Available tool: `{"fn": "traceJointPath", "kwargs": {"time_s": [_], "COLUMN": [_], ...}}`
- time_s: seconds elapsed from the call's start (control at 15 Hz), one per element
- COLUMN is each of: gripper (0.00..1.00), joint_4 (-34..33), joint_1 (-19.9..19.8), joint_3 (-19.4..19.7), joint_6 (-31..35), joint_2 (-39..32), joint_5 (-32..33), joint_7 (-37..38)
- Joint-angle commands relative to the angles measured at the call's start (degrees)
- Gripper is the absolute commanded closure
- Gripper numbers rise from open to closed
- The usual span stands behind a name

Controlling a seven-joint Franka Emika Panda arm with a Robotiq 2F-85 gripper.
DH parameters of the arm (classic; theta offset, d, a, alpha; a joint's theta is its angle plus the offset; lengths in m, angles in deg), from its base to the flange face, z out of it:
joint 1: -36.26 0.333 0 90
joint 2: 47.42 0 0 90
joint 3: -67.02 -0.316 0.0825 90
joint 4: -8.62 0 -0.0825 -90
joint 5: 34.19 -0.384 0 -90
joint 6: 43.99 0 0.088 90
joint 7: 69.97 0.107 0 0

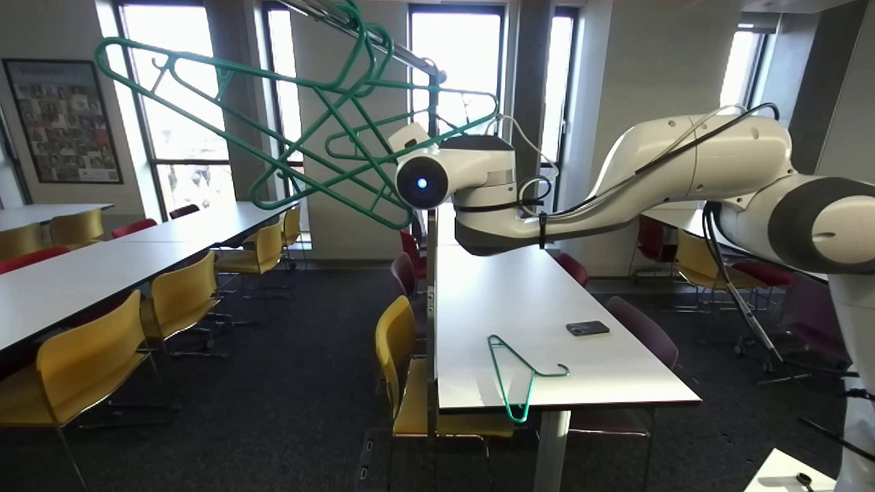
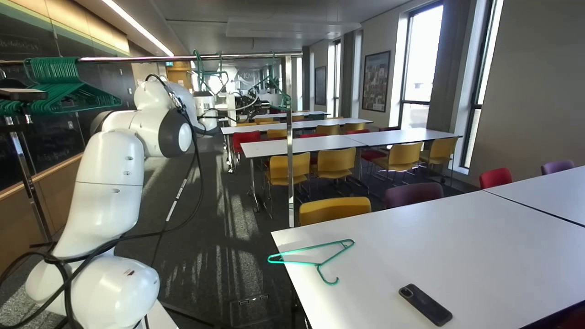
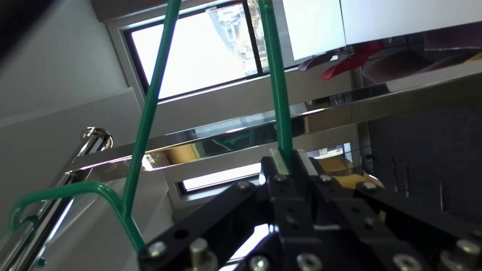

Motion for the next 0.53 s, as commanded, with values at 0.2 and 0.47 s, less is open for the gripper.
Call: {"fn": "traceJointPath", "kwargs": {"time_s": [0.2,0.47], "gripper": [0.98,0.49], "joint_4": [0.36,0.82], "joint_1": [-0.26,-0.51], "joint_3": [0.04,0.10], "joint_6": [1.20,1.76], "joint_2": [-0.14,0.01], "joint_5": [-0.54,-0.80], "joint_7": [13.16,16.97]}}
